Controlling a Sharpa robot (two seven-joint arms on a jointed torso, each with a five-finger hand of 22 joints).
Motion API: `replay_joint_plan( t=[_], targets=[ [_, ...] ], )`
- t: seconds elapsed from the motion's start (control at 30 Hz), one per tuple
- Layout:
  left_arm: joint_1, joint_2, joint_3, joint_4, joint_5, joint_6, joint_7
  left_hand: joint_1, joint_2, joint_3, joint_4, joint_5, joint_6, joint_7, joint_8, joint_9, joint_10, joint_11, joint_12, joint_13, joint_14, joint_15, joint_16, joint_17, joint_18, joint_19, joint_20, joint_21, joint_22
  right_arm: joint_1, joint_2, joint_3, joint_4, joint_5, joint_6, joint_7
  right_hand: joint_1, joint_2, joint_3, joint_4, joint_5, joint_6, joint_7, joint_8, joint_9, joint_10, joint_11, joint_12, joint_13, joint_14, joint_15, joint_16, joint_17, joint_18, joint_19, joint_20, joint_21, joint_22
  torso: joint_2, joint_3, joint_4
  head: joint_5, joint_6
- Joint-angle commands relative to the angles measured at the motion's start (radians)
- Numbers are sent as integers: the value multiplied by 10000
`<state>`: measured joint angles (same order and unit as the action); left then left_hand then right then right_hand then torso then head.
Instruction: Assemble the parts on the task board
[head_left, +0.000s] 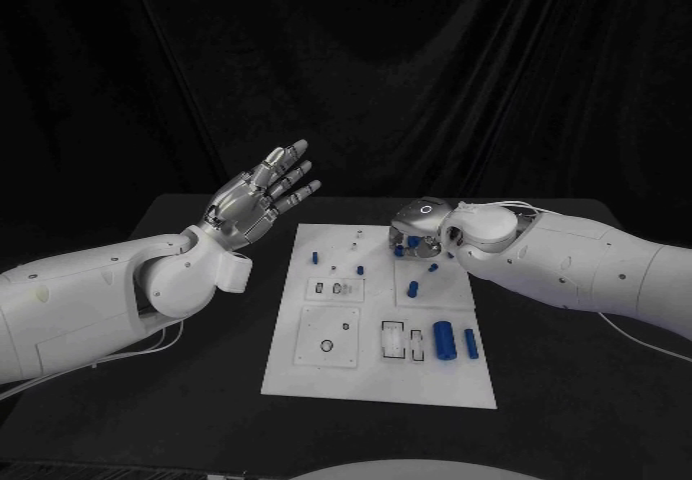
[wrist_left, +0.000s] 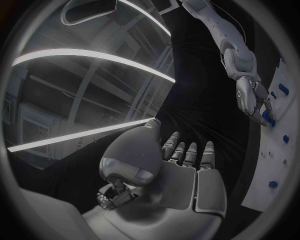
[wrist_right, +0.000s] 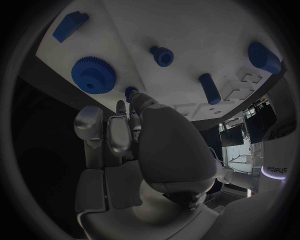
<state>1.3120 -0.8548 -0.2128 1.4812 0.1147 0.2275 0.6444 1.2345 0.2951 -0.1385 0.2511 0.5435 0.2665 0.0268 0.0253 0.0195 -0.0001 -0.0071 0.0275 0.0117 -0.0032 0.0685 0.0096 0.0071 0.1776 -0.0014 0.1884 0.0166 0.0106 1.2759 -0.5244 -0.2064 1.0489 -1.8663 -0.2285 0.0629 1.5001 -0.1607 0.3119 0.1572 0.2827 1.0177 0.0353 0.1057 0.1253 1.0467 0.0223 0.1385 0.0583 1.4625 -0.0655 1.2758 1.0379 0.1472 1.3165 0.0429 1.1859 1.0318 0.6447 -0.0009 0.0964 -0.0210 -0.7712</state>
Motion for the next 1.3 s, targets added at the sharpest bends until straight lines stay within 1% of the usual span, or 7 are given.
replay_joint_plan(
  t=[0.03, 0.27, 0.57, 0.77, 1.07, 1.17, 1.3],
  targets=[
    [24, 35, 10, -3, -21, 214, -27, 181, -49, 419, 7, 129, 57, -20, 152, 166, 15, -4, 262, -3, 32, 176, -96, -71, 5, 14, 101, -166, -106, -29, 9, 7, -60, -107, -294, 159, 221, -110, 392, -43, 147, 258, 79, 294, 229, 293, -70, -157, 129, 203, -109, 185, 193, -316, -36, -44, 345, 258, 8, 1, -3, 7, -22],
    [21, 41, 10, -15, -21, 251, -110, 210, -34, 495, -4, 194, 123, -3, 167, 174, 16, 4, 272, -1, 32, 174, -96, -71, 8, 14, 108, -166, -106, -33, 13, 7, -121, -106, -696, 399, 93, -29, 536, -83, -154, 743, 63, 556, 491, 884, -196, -51, 156, 209, -207, 200, 242, -340, -12, -152, 412, 422, 6, -1, -13, 23, -47],
    [21, 22, 10, -6, -21, 282, -192, 244, -36, 603, -9, 243, 273, 47, 203, 193, 22, 46, 298, 5, 32, 175, -96, -71, 11, 14, 119, -166, -106, -32, -12, 7, -113, 159, -946, 520, 92, 86, 604, -248, -347, 1175, 126, 788, 784, 1539, -213, 21, 172, 205, -223, 176, 241, -369, 17, -178, 470, 596, 4, -2, -9, 52, -74],
    [21, -33, 9, 23, -21, 262, -235, 266, -41, 673, -16, 283, 385, 83, 233, 207, 28, 78, 317, 9, 32, 174, -96, -71, 13, 14, 126, -166, -106, 5, -74, 7, -31, 476, -1141, 526, 97, 97, 604, -306, -358, 1251, 222, 820, 865, 1717, -151, 19, 169, 212, -201, 184, 272, -403, 77, -170, 558, 752, -2, -5, -5, 148, -83],
    [21, -109, 9, 76, -21, 190, -276, 282, -50, 717, -25, 310, 460, 105, 255, 215, 33, 99, 341, 14, 32, 172, -96, -71, 15, 18, 133, -163, -103, 467, 88, 8, 46, 589, -1164, 408, 93, 83, 599, -321, -373, 1256, 253, 817, 886, 1751, -119, 2, 162, 223, -186, 205, 313, -420, 109, -161, 603, 827, -6, -11, 3, 223, -107],
    [21, -122, 9, 100, -21, 166, -286, 282, -50, 717, -25, 310, 460, 105, 255, 215, 33, 99, 341, 14, 32, 172, -96, -71, 15, 18, 133, -163, -103, 547, 232, 8, -57, 595, -1131, 395, 90, 78, 598, -325, -382, 1245, 256, 808, 890, 1743, -114, -14, 155, 224, -180, 206, 317, -421, 107, -157, 603, 830, -7, -9, -4, 260, -112],
    [21, -126, 9, 140, -21, 137, -281, 287, -55, 728, -29, 315, 492, 110, 264, 219, 36, 104, 351, 16, 32, 172, -96, -71, 15, 19, 135, -162, -102, 610, 491, 8, -301, 600, -1000, 392, 93, 79, 614, -339, -395, 1188, 263, 764, 901, 1710, -99, -81, 131, 209, -160, 173, 271, -417, 83, -141, 581, 818, 13, -6, 32, 276, -126]
  ],
)
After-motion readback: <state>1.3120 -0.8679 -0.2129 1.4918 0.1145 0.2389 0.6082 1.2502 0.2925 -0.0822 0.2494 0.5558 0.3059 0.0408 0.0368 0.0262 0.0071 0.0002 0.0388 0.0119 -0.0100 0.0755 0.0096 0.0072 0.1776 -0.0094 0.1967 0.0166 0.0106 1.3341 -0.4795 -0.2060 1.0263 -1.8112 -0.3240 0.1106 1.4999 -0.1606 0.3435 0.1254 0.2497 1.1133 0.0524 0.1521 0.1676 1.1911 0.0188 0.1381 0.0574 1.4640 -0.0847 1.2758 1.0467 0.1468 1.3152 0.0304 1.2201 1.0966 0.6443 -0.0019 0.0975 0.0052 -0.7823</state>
